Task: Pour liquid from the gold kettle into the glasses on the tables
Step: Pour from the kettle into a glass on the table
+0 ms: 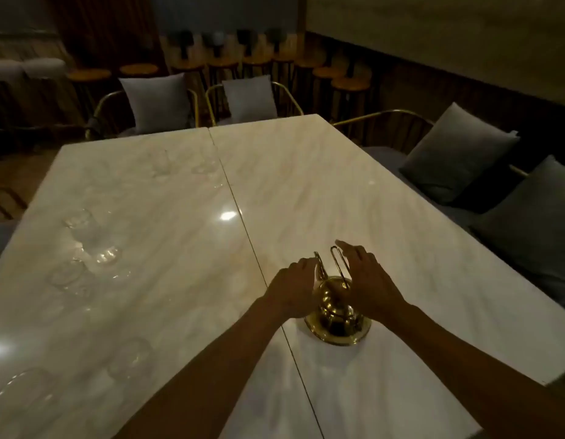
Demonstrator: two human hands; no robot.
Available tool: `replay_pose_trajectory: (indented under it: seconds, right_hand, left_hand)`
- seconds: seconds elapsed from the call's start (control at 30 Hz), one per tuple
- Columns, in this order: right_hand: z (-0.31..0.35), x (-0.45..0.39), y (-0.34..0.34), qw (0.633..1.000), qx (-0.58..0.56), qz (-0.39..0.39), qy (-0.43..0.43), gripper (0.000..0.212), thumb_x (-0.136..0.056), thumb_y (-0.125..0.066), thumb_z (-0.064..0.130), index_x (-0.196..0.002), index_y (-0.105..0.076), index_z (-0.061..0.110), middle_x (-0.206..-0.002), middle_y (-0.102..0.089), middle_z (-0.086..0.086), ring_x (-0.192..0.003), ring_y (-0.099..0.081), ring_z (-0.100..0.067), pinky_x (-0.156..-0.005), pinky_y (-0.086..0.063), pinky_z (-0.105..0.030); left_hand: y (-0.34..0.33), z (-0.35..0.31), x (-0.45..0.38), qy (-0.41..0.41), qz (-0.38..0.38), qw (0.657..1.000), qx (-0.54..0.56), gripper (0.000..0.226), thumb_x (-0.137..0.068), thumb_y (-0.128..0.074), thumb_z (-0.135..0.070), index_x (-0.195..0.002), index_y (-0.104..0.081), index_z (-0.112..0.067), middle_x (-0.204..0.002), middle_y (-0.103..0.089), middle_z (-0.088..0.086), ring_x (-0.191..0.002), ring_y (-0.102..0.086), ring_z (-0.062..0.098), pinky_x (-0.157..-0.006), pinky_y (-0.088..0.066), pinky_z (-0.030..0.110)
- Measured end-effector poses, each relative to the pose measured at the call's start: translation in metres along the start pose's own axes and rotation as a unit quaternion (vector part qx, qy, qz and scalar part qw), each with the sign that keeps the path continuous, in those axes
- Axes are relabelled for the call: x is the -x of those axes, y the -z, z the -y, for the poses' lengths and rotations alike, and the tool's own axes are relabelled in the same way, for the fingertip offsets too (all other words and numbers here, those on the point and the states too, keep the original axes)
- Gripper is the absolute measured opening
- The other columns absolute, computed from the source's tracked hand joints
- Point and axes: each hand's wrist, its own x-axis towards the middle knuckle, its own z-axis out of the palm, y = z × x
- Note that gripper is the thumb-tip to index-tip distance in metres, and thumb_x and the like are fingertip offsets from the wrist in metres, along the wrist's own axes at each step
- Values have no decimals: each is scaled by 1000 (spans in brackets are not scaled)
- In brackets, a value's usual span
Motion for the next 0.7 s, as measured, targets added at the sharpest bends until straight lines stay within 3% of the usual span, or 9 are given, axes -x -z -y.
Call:
replay_pose_trajectory:
  seconds: [0.1, 0.23, 0.37, 0.43, 0.57, 0.63, 0.7]
  right_hand:
    - [-4, 8, -6, 996, -28, 20, -77, 80, -85, -68, 23, -150, -22, 19, -133, -45, -5, -114, -46, -20, -90, -48, -34]
    - [-13, 13, -9, 989, -83, 17, -123, 63, -94, -57, 22, -149, -27, 20, -124, -51, -5, -106, -51, -16, -85, -49, -32]
    - [-25, 8, -9, 985, -124, 27, -115, 63, -93, -58, 17, -149, -29, 22, -105, -57, -1, -85, -56, -11, -81, -52, -32]
    - [-32, 8, -9, 984, -141, 35, -104, 65, -93, -58, 12, -149, -28, 23, -99, -55, 1, -79, -54, -10, -75, -51, -26]
    - [-51, 14, -12, 982, -177, 23, -60, 65, -94, -56, 8, -149, -28, 26, -102, -59, -10, -83, -58, -15, -78, -54, -27]
    - [-55, 19, -16, 977, -209, 4, -46, 57, -97, -50, 14, -149, -29, 25, -91, -63, -12, -77, -61, -14, -72, -51, -20]
    - [-54, 23, -21, 969, -244, -16, -47, 52, -99, -47, 20, -148, -31, 23, -79, -64, -3, -69, -61, -3, -66, -46, -8]
  left_hand:
    - [-23, -3, 4, 12, 29, 999, 9, 64, -90, -59, -31, -144, -30, -13, -142, -42, 9, -125, -46, 28, -100, -38, 38]
    - [-57, 1, 8, 22, 27, 999, 27, 60, -89, -58, -35, -140, -34, -15, -137, -46, 7, -117, -51, 25, -96, -45, 38]
    - [-75, -7, 19, 23, -12, 998, 63, 60, -91, -58, -31, -142, -31, -15, -140, -45, 8, -115, -54, 24, -93, -46, 33]
    - [-85, -15, 28, 16, -30, 994, 100, 65, -90, -61, -29, -145, -30, -16, -143, -43, 8, -118, -55, 25, -96, -48, 34]
    - [-114, -28, 41, 23, -73, 988, 131, 70, -88, -61, -35, -147, -28, -19, -146, -41, 6, -122, -53, 24, -100, -48, 33]
    - [-128, -37, 42, 41, -95, 985, 135, 72, -87, -56, -43, -148, -26, -20, -148, -38, 5, -124, -52, 24, -99, -50, 38]
    - [-141, -47, 44, 72, -119, 979, 146, 74, -86, -51, -49, -149, -24, -18, -152, -35, 5, -131, -46, 24, -103, -47, 41]
